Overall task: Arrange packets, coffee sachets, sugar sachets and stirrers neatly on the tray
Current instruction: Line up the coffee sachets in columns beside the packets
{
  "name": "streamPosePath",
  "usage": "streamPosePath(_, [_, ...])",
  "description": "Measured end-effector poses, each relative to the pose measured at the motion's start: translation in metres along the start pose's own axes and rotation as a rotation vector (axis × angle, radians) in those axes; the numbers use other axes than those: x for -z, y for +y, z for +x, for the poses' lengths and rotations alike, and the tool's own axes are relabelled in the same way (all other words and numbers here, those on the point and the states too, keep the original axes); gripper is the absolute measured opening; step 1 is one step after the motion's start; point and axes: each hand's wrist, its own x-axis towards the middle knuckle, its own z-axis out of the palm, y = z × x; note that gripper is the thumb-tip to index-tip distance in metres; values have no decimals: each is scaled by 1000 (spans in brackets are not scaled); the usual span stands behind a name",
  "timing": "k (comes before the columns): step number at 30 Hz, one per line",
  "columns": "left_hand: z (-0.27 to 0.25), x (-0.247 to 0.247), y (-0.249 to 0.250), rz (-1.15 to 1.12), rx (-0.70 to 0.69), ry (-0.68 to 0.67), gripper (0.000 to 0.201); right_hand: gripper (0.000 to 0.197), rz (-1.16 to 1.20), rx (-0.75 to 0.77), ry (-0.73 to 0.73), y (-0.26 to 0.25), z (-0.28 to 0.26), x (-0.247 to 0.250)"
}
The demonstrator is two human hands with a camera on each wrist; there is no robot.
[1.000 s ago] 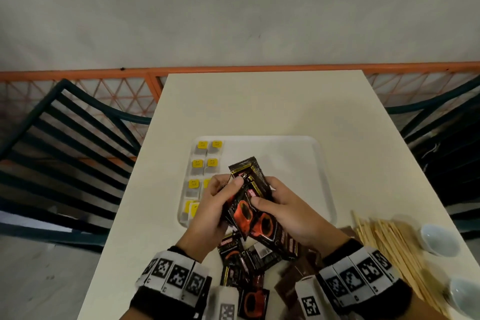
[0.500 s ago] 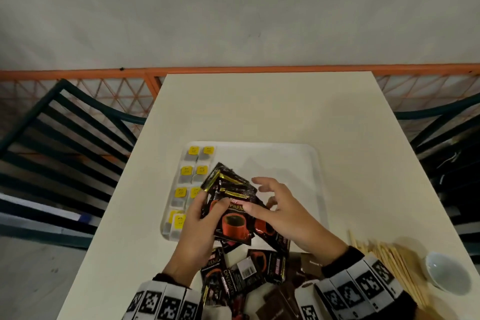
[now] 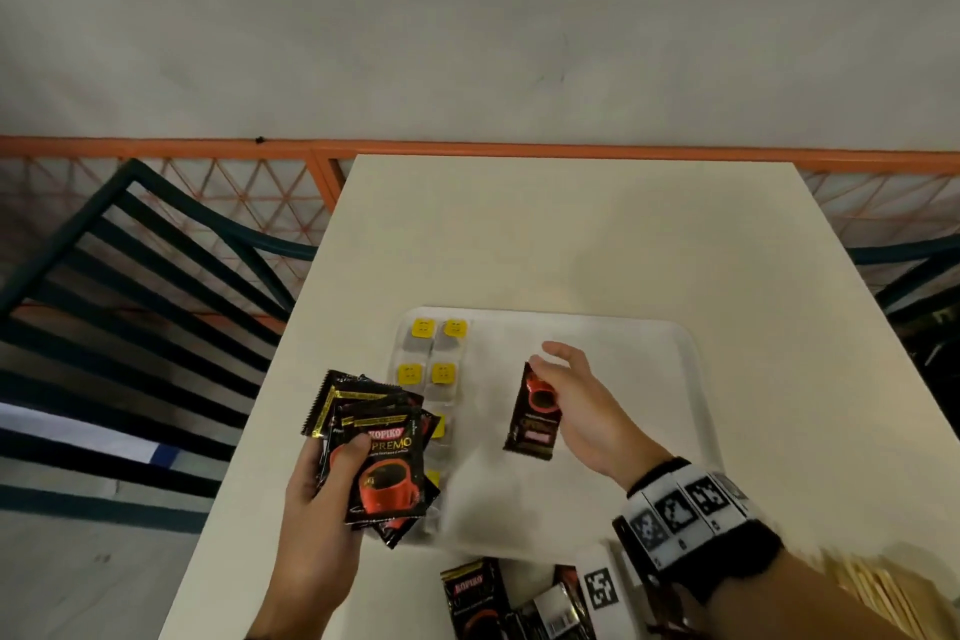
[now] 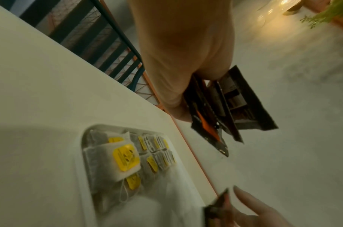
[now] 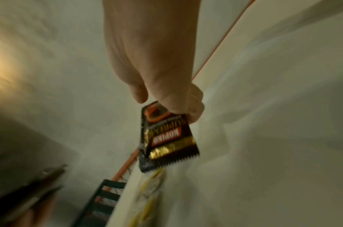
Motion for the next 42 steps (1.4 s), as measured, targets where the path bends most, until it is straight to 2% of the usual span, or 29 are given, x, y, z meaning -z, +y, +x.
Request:
streamPosePath(3, [7, 8, -2, -17, 33, 24, 22, 43, -673, 217, 141, 19, 20, 5])
streamPosePath(6, [15, 10, -2, -42, 54, 12, 22, 36, -1133, 420, 120, 36, 19, 18])
streamPosePath(8, [21, 10, -3, -51, 64, 8, 22, 46, -1275, 413, 114, 46, 16, 21])
streamPosePath(10, [26, 10, -4, -47, 74, 8, 22, 67, -1336, 352, 114, 51, 18, 18])
streamPosePath(12, [30, 9, -4, -48, 89, 14, 22, 77, -1433, 370, 21, 49, 23, 16])
streamPosePath(14, [34, 9, -4, -54, 105, 30, 22, 70, -1553, 455, -140, 42, 30, 16])
streamPosePath(16, [35, 11, -3, -54, 120, 36, 22, 56, -1665, 520, -247, 34, 38, 16])
streamPosePath(18, [38, 14, -1, -59, 131, 40, 22, 45, -1760, 571, -226, 26, 45, 15])
streamPosePath(20, [40, 17, 0, -72, 136, 49, 23, 47, -1844, 559, -189, 19, 52, 13])
streamPosePath(22, [42, 19, -1, -82, 139, 63, 23, 49, -1827, 485, -198, 12, 59, 12])
streamPosePath(26, [48, 21, -2, -88, 148, 68, 29, 31, -1415, 259, -185, -9, 68, 11])
streamPosePath(29, [53, 23, -3, -91, 152, 83, 26, 18, -1039, 246, -29, -20, 83, 7])
streamPosePath(32, [56, 22, -4, -94, 160, 86, 26, 10, -729, 214, 46, -20, 101, -2])
streamPosePath(34, [57, 22, -5, -93, 163, 82, 25, 13, -658, 212, 133, -16, 113, -8])
streamPosePath(37, [58, 23, -5, -79, 159, 89, 24, 17, -672, 247, 298, -7, 130, -13])
streamPosePath(42, [59, 23, -8, -96, 162, 101, 24, 32, -602, 288, 372, -1, 138, -18])
